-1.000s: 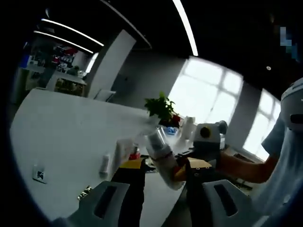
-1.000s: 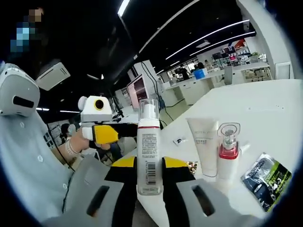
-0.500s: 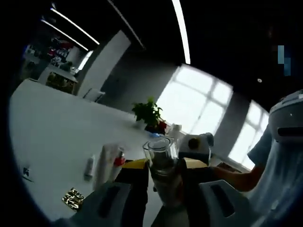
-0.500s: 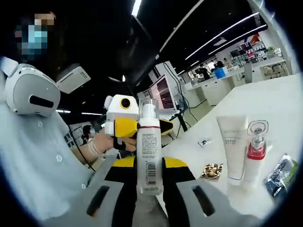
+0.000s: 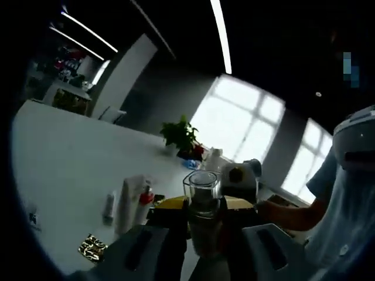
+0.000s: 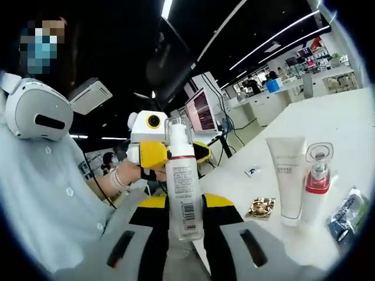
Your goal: Arrange the skincare products in the storage area until every visible bottle or jar stands upright without overlapping.
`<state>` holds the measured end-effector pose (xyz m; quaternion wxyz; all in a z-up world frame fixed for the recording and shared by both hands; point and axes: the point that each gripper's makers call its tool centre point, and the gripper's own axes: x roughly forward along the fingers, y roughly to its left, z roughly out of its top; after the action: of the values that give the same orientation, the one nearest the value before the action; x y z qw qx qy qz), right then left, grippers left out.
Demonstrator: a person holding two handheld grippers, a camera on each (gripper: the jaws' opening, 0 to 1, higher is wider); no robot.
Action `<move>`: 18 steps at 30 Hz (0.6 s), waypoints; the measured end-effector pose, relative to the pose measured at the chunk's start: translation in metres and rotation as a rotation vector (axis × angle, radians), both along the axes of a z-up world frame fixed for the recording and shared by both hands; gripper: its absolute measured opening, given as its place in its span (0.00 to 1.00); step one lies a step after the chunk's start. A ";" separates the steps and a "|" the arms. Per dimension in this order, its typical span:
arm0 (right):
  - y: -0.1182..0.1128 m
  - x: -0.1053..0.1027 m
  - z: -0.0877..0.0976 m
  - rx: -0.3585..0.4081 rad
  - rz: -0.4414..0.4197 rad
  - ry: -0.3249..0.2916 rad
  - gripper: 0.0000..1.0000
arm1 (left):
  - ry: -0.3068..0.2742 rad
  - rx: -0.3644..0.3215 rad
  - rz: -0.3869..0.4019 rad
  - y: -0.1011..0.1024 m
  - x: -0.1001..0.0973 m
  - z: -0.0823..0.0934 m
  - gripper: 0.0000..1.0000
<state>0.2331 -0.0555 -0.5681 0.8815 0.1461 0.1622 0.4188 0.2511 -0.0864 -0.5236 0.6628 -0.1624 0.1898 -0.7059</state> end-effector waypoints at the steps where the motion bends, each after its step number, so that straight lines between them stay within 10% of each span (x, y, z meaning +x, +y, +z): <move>1: -0.003 0.003 -0.005 -0.051 -0.022 -0.005 0.22 | -0.014 0.013 0.012 -0.002 0.002 -0.004 0.19; 7: -0.015 0.013 -0.030 -0.289 -0.095 -0.019 0.23 | -0.131 0.121 0.057 -0.012 0.009 -0.029 0.18; 18: -0.033 0.018 -0.059 -0.461 -0.129 0.005 0.22 | -0.249 0.213 0.079 -0.029 0.017 -0.061 0.17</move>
<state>0.2506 -0.0883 -0.6272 0.9161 -0.0478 0.2461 0.3130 0.2685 -0.1154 -0.5845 0.7219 -0.0100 0.1734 -0.6699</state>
